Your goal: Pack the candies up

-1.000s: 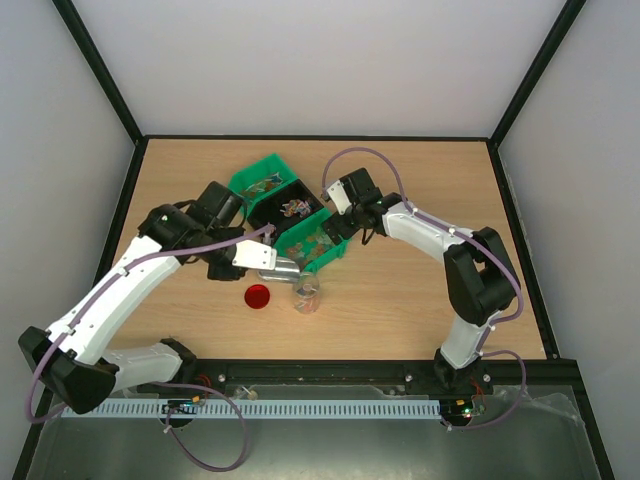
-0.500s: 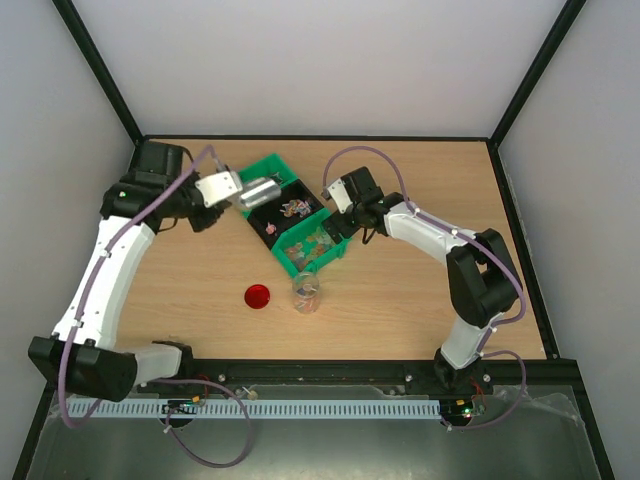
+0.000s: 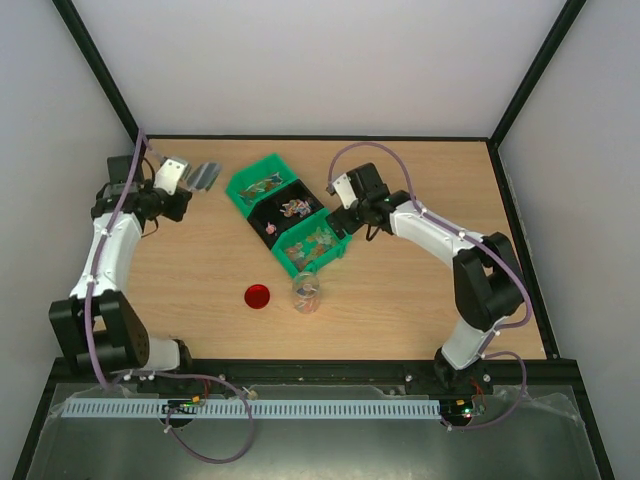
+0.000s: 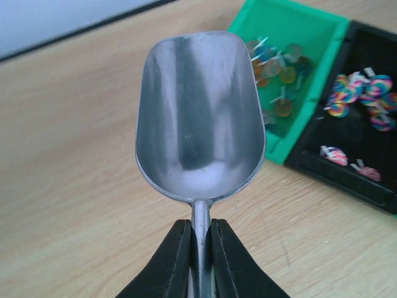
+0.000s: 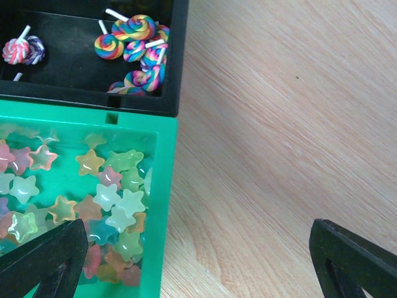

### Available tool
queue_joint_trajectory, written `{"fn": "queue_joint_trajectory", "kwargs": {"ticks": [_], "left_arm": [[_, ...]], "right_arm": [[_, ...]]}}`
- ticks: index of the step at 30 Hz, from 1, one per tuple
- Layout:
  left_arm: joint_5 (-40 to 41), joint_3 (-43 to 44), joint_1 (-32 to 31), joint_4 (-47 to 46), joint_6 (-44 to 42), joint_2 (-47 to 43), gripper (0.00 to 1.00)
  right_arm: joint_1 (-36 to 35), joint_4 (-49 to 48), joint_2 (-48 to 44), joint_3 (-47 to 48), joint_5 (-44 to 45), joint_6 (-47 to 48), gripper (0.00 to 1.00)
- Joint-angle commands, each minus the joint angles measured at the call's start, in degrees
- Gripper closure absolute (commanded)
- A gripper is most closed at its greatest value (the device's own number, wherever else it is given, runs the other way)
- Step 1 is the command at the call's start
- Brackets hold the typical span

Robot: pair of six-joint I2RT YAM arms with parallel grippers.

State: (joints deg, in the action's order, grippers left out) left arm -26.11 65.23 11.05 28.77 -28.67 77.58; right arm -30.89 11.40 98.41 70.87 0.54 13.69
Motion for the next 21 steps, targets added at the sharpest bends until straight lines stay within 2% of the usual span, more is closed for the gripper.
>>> {"fn": "queue_joint_trajectory", "kwargs": {"ticks": [1, 7, 21], "left_arm": [[1.66, -3.96, 1.99, -10.88, 6.28, 2.89, 0.98], [3.69, -7.04, 2.04, -12.56, 3.90, 8.87, 0.98], [10.82, -15.28, 2.05, -23.17, 2.62, 13.47, 0.98]], "right_arm": [[1.11, 1.17, -2.34, 0.67, 0.31, -0.51, 0.02], [2.01, 1.17, -2.91, 0.67, 0.08, -0.68, 0.01], [2.82, 1.17, -2.81, 0.93, -0.15, -1.04, 0.01]]}}
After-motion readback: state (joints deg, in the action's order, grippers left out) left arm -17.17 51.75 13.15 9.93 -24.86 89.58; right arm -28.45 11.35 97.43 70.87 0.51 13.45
